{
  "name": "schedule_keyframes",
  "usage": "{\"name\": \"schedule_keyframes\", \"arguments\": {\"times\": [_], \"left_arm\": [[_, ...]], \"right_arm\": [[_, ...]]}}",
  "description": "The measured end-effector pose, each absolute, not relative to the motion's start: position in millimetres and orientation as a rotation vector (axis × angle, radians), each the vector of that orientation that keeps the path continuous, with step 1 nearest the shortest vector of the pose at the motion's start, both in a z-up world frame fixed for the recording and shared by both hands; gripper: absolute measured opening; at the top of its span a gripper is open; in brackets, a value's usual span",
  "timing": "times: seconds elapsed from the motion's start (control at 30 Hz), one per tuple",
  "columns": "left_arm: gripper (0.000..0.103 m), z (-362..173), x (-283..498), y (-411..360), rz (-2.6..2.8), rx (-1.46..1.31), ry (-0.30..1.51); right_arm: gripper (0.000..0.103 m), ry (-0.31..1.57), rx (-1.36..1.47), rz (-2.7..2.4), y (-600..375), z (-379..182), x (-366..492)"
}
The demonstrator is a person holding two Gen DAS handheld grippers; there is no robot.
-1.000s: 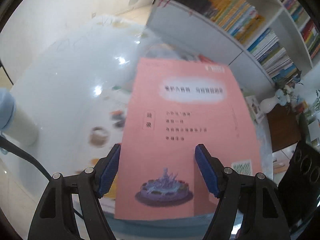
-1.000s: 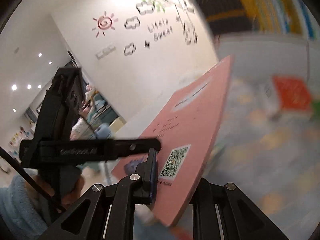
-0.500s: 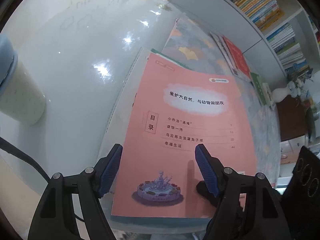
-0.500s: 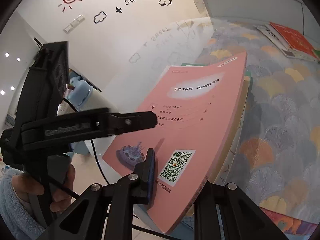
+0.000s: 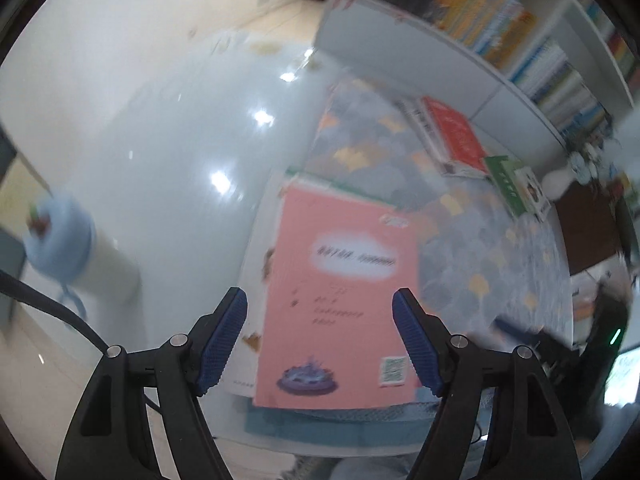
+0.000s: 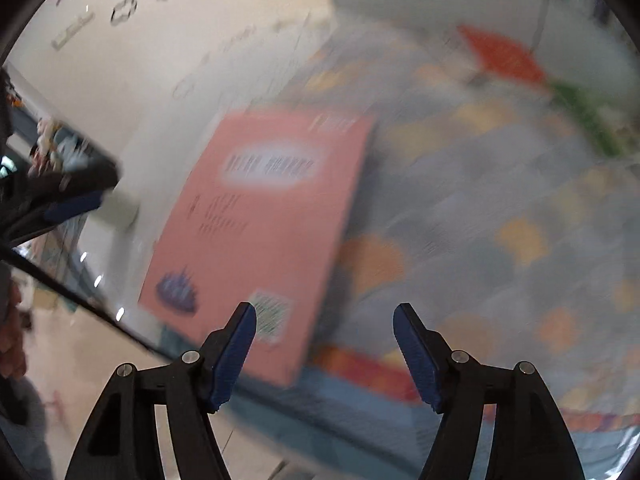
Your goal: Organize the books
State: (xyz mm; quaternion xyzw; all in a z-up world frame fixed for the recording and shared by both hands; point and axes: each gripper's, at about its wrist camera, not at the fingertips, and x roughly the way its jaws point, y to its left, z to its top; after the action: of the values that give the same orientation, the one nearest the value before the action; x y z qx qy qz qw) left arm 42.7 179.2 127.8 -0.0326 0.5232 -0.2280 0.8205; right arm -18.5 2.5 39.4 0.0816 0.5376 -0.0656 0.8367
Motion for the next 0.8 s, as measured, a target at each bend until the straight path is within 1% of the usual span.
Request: {"name": "schedule_keyframes", "arguments": {"times": [0.13, 0.27, 0.43, 0.5, 0.53, 0.6, 0.63, 0.7, 0.8], "left_arm": [[0.074, 178, 43, 142, -0.558, -0.041, 1.041], [0.074, 222, 49, 90, -0.597, 0.046, 0.983], [0.074, 253, 63, 11, -0.694, 0.104, 0.935], [0.075, 259, 70, -31, -0.727, 0.129, 0.913], [0.077, 259, 74, -52, -0.736, 0.143, 0.906], [0.078, 254, 81, -96, -0.724, 0.193, 0.900], [0.078, 250, 83, -118, -0.722, 0.222, 0.903], [0.078, 235, 88, -167, -0.756, 0.262, 0.921], [0.078, 202, 98, -237, -0.791, 0.319, 0.983]], "right_arm": [[0.070, 0.919, 0.222, -0.226, -46, 109, -32], [0.080, 0.700, 0.213, -0.332, -103, 191, -41], [0.081, 0.558, 0.156, -0.451, -173, 261, -63], [0.081, 0.532, 0.145, -0.491, -202, 277, -78], [0.082, 0.515, 0.137, -0.520, -216, 287, -84], [0.091, 0.490, 0.102, -0.587, -251, 297, -93], [0.093, 0.482, 0.083, -0.612, -267, 300, -97], [0.097, 0.472, 0.054, -0.641, -304, 298, -102], [0.097, 0.501, 0.069, -0.621, -355, 275, -101]]}}
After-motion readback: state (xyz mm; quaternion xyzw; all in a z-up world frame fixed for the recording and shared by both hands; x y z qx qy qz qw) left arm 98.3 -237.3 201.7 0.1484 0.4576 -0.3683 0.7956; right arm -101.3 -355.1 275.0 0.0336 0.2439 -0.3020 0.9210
